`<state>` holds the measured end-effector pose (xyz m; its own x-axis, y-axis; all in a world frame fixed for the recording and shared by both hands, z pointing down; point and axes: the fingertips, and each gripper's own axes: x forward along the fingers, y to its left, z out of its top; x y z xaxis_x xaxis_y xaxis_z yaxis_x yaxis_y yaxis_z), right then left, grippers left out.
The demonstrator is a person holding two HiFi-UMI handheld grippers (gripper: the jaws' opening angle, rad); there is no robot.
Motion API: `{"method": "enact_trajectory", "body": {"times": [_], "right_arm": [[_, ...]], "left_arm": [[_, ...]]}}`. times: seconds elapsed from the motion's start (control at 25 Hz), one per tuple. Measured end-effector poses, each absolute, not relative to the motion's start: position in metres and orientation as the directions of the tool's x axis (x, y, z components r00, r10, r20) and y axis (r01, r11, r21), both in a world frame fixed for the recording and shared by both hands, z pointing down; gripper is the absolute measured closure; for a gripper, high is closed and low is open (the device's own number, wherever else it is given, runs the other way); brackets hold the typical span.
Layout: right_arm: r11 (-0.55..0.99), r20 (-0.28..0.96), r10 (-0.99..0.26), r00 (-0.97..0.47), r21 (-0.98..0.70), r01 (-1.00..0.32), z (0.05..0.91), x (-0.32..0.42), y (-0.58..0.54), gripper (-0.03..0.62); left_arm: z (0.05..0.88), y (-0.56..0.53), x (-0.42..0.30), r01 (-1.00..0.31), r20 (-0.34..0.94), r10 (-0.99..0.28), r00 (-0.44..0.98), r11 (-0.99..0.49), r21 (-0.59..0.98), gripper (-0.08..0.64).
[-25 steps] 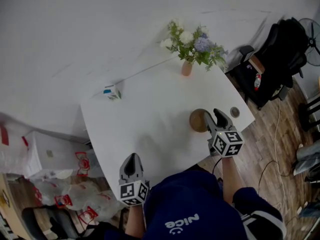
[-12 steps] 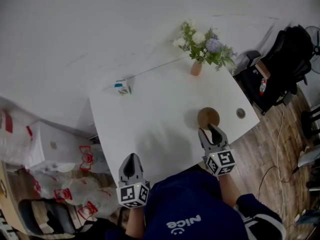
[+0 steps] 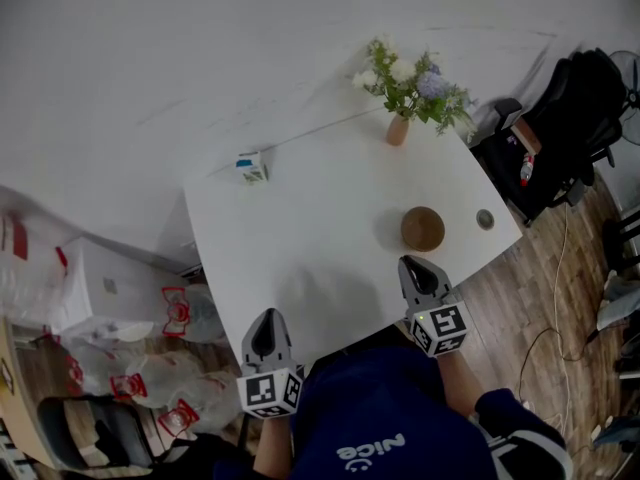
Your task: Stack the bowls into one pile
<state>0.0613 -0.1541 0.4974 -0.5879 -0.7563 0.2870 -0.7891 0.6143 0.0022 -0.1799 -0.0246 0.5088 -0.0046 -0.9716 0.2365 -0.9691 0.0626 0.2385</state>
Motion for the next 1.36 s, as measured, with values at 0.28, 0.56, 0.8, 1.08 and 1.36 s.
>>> {"method": "enact_trajectory", "body": {"times": [0.28, 0.56, 0.8, 1.08, 1.36], "right_arm": [[0.648, 0.343, -0.720, -0.603, 0.021, -0.762, 0.508, 0.047, -0.138, 0.571], [0.620, 0.329, -0.743, -0.583, 0.009, -0.785, 0.506, 0.056, -0.140, 0.571], [0.616, 0.335, -0.745, -0.577, 0.016, -0.787, 0.506, 0.062, -0.139, 0.571], [0.615, 0.341, -0.745, -0.573, 0.020, -0.788, 0.507, 0.068, -0.138, 0.571], [0.615, 0.346, -0.745, -0.570, 0.026, -0.788, 0.508, 0.073, -0.140, 0.571]], "left_arm": [[0.515, -0.014, -0.178, -0.967, 0.251, -0.968, 0.016, 0.049, 0.250, 0.537], [0.517, -0.012, -0.176, -0.970, 0.256, -0.967, 0.022, 0.041, 0.239, 0.537], [0.518, -0.011, -0.171, -0.970, 0.263, -0.964, 0.031, 0.034, 0.239, 0.537], [0.521, -0.013, -0.159, -0.973, 0.276, -0.960, 0.053, 0.012, 0.231, 0.537], [0.519, -0.018, -0.153, -0.973, 0.272, -0.960, 0.061, 0.003, 0.231, 0.537]]}}
